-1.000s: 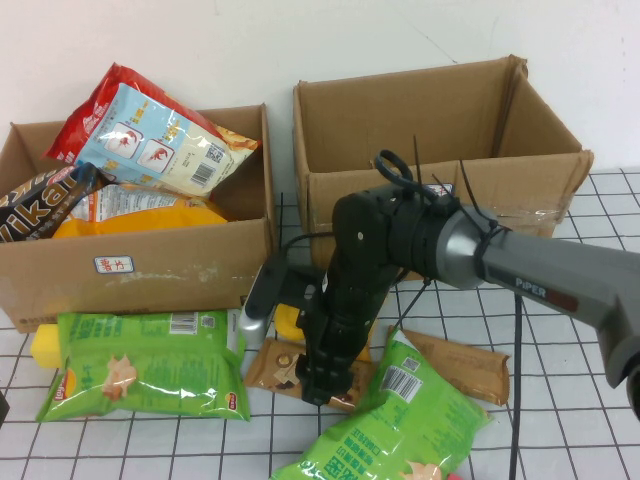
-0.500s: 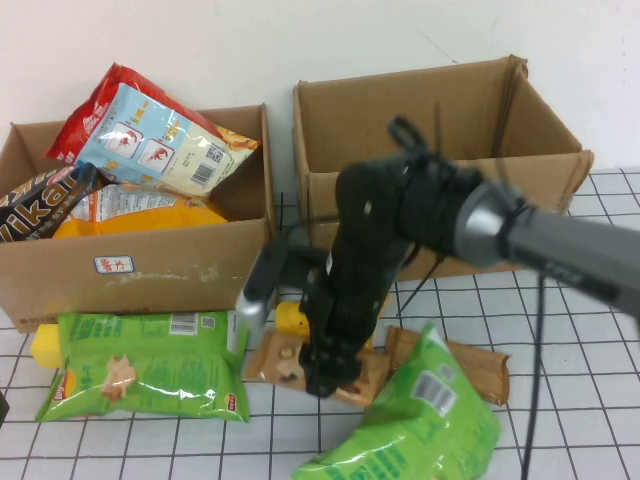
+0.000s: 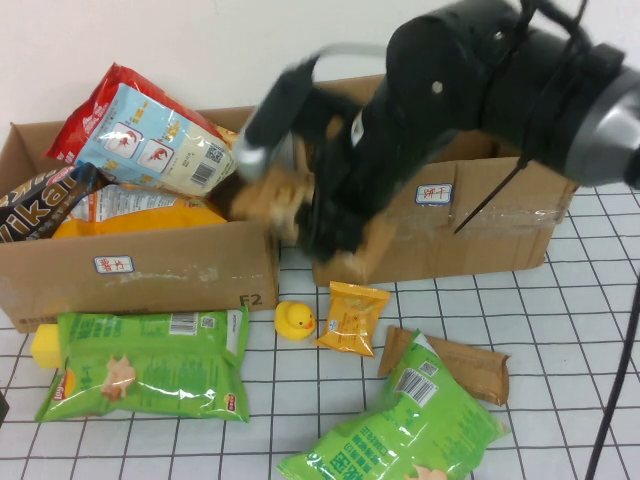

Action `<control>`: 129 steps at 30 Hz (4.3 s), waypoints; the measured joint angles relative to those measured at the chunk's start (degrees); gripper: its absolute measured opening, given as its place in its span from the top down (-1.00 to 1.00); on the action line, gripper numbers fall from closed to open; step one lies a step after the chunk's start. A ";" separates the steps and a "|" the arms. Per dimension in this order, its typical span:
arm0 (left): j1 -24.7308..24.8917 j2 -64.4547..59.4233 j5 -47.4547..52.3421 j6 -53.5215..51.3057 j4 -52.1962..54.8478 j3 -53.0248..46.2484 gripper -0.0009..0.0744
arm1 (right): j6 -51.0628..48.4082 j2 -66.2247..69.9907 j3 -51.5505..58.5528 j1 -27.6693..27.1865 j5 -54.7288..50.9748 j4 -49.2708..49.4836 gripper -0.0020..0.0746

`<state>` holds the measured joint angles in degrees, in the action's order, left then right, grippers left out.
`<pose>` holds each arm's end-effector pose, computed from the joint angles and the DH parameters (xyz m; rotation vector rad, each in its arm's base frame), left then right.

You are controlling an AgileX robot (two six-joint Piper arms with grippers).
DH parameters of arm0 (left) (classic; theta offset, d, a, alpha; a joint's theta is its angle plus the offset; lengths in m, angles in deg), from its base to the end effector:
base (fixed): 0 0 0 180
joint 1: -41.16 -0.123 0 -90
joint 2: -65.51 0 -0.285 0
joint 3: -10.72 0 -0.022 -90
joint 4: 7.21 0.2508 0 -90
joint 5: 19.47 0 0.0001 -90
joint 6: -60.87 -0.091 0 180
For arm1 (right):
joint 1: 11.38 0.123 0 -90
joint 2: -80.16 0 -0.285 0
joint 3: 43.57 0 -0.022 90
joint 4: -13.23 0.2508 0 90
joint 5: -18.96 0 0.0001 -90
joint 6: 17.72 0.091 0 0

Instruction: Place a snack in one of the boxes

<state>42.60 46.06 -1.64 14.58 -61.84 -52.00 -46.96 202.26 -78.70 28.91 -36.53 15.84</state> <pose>0.0641 -0.0244 0.2696 0.1168 1.6218 -0.3175 0.3457 0.2975 0.3275 -1.4066 2.0550 0.1389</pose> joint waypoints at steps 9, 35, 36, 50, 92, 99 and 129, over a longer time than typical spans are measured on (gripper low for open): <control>0.00 0.00 -0.10 0.00 0.00 0.00 0.98 | 27.56 -0.37 -0.29 -4.39 20.55 -26.38 -0.25; 0.00 0.00 0.66 -2.17 0.00 0.00 0.98 | 46.08 -6.80 -0.40 -16.64 22.51 -28.83 0.80; 0.00 0.00 0.66 -2.17 0.00 0.00 0.98 | 45.66 -8.80 -0.40 -16.64 21.63 -28.53 0.85; 0.00 0.00 3.19 -2.39 0.00 0.00 0.98 | 39.74 -47.15 39.99 -16.64 39.26 -17.89 0.95; 0.00 0.00 11.17 -2.50 0.13 0.00 0.98 | 20.22 -113.22 106.82 -22.80 44.86 -0.16 0.95; 0.00 0.00 13.03 -2.61 0.25 0.00 0.98 | 22.93 -114.80 110.82 -40.38 43.59 -0.04 0.95; 0.00 0.00 14.19 -2.61 0.37 0.00 0.98 | 29.23 -114.80 113.84 -44.44 35.65 -8.18 0.95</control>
<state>42.60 46.06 12.55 11.97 -61.47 -52.00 -17.72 87.46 35.14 -15.53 -0.88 7.66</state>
